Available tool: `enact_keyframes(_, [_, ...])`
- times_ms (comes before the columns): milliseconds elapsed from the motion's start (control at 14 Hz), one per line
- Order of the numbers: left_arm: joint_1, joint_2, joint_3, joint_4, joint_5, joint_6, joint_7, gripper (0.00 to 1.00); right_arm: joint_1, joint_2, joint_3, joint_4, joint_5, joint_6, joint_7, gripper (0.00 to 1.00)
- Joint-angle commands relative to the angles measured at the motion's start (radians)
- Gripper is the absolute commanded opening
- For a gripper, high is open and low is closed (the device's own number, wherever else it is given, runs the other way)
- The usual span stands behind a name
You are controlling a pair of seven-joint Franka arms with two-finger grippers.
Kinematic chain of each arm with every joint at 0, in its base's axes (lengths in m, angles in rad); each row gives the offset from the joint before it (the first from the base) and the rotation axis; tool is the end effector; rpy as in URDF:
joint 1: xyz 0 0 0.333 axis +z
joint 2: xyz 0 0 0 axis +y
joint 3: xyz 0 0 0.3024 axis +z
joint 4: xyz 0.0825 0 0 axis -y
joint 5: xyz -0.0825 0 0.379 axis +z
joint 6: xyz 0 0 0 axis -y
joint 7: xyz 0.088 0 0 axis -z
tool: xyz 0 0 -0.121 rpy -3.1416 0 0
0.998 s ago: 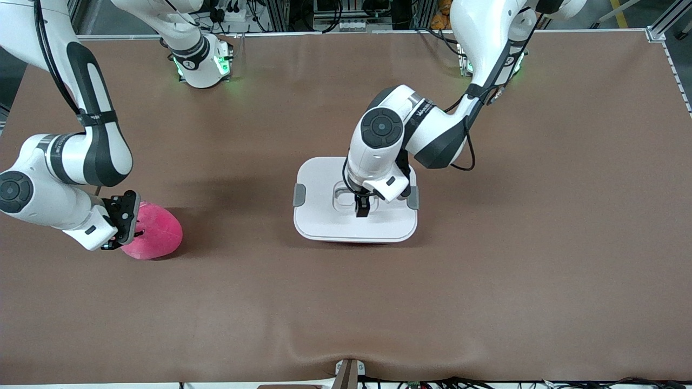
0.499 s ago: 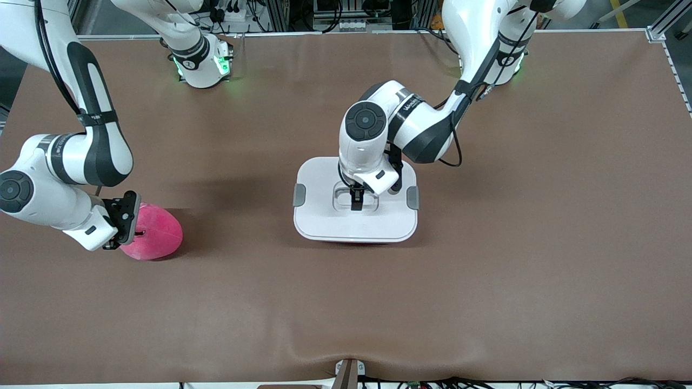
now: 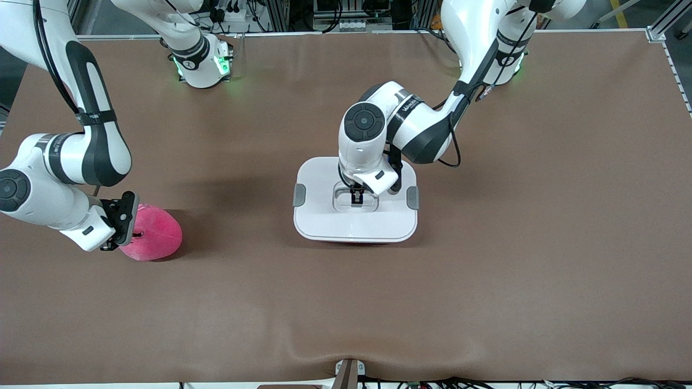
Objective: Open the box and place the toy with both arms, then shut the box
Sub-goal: 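Lower the left gripper onto the lid handle while the right gripper grasps the toy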
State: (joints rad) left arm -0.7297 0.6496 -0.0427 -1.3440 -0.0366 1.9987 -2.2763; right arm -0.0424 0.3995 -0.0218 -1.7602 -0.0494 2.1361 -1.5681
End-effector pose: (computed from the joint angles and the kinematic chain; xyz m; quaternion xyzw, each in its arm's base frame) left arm 0.5156 -0.4978 0.3235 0.7218 0.6914 -0.0294 0.0042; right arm 0.6383 -0.0428 0.3147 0.7203 0.6932 -0.0262 0.0085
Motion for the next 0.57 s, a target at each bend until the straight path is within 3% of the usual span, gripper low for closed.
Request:
enact_keyframes(0, [-0.008, 0.011, 0.004, 0.0, 0.02, 0.017, -0.008, 0.68, -0.011, -0.047, 0.011, 0.011, -0.009, -0.015, 0.052, 0.0])
enact_keyframes(499, [-0.005, 0.008, 0.004, 0.002, 0.017, 0.022, -0.009, 0.52, 0.032, -0.071, 0.019, 0.139, -0.007, -0.195, 0.253, 0.0])
